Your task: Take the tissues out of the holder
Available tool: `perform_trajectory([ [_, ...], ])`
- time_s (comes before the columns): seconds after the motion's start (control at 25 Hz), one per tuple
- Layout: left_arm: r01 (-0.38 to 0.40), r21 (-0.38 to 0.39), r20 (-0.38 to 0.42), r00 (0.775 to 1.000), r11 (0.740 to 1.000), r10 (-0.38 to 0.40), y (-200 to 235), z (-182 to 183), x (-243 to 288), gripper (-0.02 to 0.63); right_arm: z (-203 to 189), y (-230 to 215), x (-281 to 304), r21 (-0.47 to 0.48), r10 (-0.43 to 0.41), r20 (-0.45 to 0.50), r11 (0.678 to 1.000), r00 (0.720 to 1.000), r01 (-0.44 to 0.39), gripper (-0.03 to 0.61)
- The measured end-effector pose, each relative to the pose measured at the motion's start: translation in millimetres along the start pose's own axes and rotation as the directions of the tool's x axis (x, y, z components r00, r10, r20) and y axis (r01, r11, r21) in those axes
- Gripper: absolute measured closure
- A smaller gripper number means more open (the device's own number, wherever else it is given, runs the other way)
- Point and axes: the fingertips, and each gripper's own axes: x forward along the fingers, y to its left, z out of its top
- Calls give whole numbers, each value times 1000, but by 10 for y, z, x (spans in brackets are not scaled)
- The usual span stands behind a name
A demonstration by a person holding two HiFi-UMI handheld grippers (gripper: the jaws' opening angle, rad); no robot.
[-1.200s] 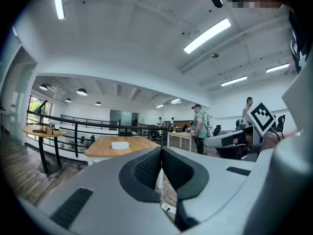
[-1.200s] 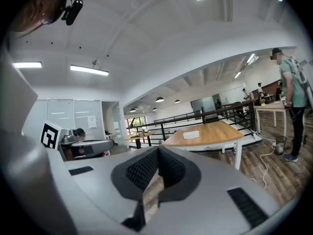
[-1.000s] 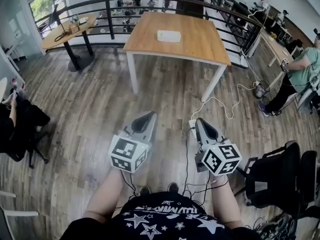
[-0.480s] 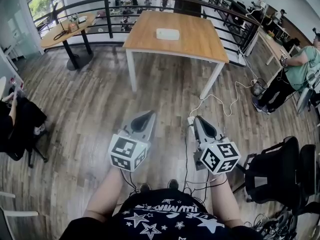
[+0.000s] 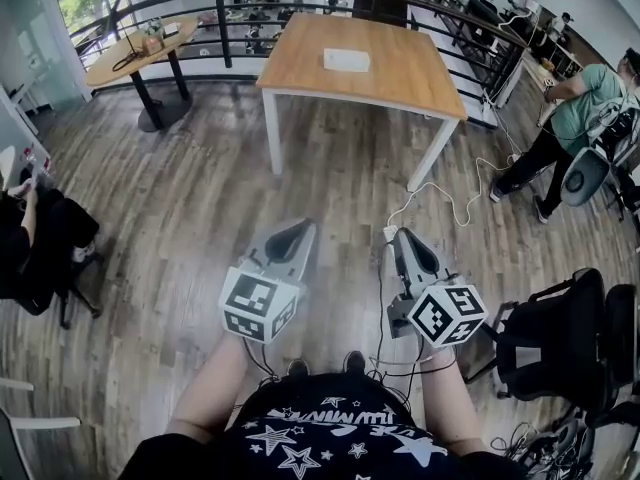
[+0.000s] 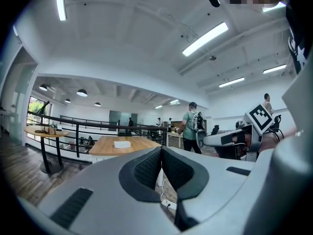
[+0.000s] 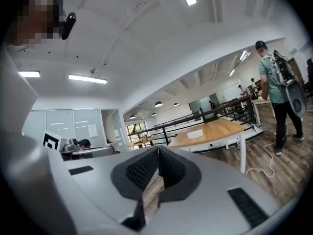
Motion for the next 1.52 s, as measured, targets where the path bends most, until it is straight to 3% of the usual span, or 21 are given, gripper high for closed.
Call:
perform_trajectory([
  [0.24, 15, -5, -5, 1000, 1000, -15, 273, -41, -235, 603, -181, 271, 55, -6, -12, 18, 1000, 1000, 12, 563],
  [0.44, 33, -12, -24, 999, 999, -34, 362, -91, -126, 603, -234, 220, 159, -14, -25, -1, 1000, 1000, 25, 563],
  [0.76, 30, 13, -58, 998, 999, -29, 613, -189, 499, 603, -210, -288, 808, -22, -21, -16, 1000, 1000, 21, 563],
  [1.04, -2, -20, -35, 999, 1000, 1, 1014, -8, 1382, 603, 157, -912, 1563, 41, -17, 30, 999, 999, 16, 563],
  [1.52, -61, -14, -17, 998, 998, 61, 1363, 191, 2631, 603, 525, -1923, 2405, 50, 25, 2, 998, 1000, -25, 563],
])
